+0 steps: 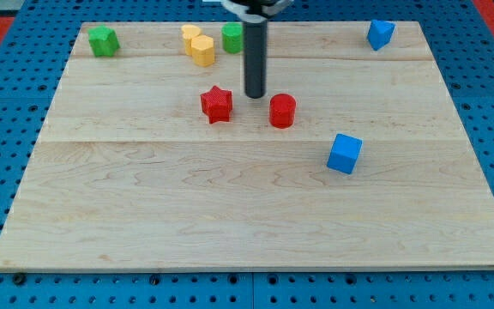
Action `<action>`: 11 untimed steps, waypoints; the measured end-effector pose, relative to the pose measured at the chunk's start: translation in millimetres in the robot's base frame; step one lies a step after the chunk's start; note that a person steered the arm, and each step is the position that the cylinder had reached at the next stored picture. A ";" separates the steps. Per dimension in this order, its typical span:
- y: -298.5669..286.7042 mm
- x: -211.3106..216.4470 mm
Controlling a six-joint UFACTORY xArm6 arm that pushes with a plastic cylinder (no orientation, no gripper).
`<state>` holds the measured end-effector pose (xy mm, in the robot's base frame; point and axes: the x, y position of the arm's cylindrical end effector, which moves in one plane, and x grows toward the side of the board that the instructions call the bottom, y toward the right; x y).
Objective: Place the red star vertically below the green star
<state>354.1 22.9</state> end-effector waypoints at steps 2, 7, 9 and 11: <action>-5.6 21.7; -117.3 21.8; -210.0 21.8; -225.6 21.9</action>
